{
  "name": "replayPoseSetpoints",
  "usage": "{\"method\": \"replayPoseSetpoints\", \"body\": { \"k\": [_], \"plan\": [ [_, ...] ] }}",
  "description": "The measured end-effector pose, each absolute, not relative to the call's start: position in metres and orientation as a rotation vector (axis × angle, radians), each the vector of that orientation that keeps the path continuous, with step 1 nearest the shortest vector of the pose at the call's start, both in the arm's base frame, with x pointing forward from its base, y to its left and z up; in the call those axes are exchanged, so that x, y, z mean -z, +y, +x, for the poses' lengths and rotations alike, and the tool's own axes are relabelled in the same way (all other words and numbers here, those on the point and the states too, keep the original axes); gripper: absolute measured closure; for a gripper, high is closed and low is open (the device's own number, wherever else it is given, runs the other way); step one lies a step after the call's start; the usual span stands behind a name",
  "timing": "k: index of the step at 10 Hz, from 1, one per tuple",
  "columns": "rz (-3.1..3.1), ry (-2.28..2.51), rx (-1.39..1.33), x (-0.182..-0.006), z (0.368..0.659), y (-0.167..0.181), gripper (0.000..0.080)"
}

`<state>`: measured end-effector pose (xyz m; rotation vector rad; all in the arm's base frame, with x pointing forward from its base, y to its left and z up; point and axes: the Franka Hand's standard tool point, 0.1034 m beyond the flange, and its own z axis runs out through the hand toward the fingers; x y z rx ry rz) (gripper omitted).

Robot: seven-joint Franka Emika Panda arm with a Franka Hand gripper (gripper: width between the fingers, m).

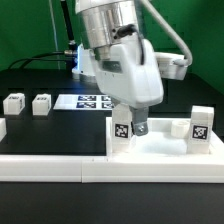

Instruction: Assemble square table

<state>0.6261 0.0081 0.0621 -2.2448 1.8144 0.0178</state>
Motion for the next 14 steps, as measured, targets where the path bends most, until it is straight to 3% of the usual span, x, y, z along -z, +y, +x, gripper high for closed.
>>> {"method": "replayPoseSetpoints", "body": {
  "k": [2,5,7,9,10,14],
  "plan": [
    [-2.424,1.585,0.02,-0.062,0.626,0.007,0.015],
    [-2.855,0.793,0.053,-0.069,0.633,0.01,0.015],
    [-2.873,0.748,0.042,-0.067,0.631,0.01,0.015],
    [-2.87,0.774,0.04,-0.067,0.63,0.007,0.0415],
    [-2.857,0.853,0.029,-0.065,0.628,0.001,0.0502],
    [-2.667,1.33,-0.014,-0.065,0.627,0.0,0.0503]
  ]
}}
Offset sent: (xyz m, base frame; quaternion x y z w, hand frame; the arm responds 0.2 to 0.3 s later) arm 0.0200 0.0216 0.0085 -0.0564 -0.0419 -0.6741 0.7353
